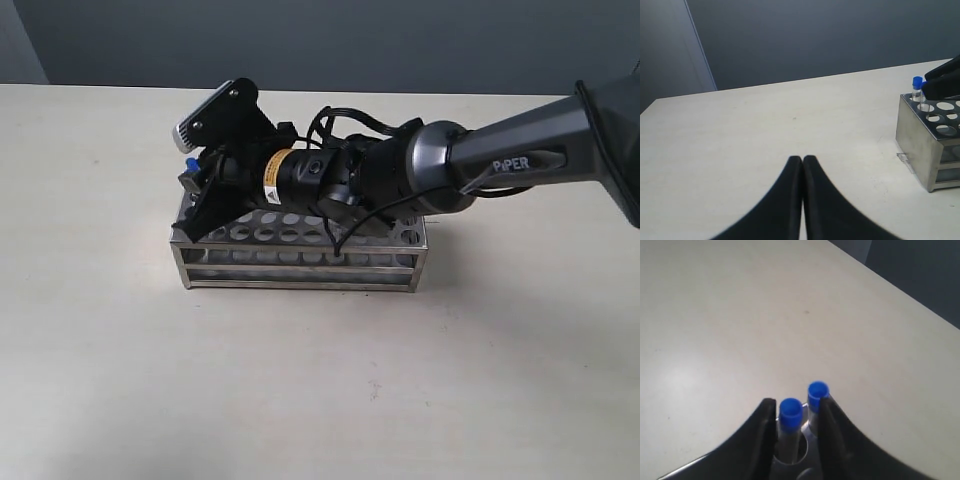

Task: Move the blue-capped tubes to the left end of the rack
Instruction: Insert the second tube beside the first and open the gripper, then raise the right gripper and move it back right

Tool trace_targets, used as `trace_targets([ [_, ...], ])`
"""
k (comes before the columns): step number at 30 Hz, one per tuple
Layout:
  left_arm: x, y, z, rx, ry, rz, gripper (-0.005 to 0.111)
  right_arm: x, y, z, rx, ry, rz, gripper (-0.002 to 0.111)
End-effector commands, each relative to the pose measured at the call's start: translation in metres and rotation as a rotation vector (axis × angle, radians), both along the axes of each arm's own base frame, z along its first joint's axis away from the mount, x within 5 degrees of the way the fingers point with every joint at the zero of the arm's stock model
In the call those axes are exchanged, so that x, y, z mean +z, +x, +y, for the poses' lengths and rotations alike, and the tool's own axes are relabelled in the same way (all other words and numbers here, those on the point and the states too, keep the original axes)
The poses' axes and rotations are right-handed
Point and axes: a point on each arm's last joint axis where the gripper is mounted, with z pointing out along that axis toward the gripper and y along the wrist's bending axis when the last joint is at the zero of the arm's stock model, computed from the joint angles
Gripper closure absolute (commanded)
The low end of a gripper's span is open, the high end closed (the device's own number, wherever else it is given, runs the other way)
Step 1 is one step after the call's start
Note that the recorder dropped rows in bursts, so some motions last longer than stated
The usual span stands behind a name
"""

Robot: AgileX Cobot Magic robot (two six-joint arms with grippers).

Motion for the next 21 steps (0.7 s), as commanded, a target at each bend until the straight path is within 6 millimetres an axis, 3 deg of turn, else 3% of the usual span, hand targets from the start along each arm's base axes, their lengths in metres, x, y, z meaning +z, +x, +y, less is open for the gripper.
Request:
trace_targets([
  [1,0.001,0.0,0.0,-0.004,0.002,-0.009,0.106,0.004,0.001,0.0,0.0,0.004,-0.009,0.078],
  [7,0.001,0.0,0.0,-0.004,0.002,-0.009,0.106,0.049,0.002,-0.01,-0.087,0.079,0.002,0.078],
  [13,0.001,0.0,0.0,-0.004,0.002,-0.009,0.106,0.102,0.014,-0.047,-0.214,0.061,-0.017,0.078],
  [17,0.001,0.0,0.0,-0.004,0.002,-0.009,0.106,0.109,0.021,-0.08,-0.291,0.028,-0.008,0.078],
  [21,0.001,0.0,0.0,-0.004,0.002,-0.009,0.106,0.1,0.013,-0.108,-0.321,0.061,0.012,0.078],
])
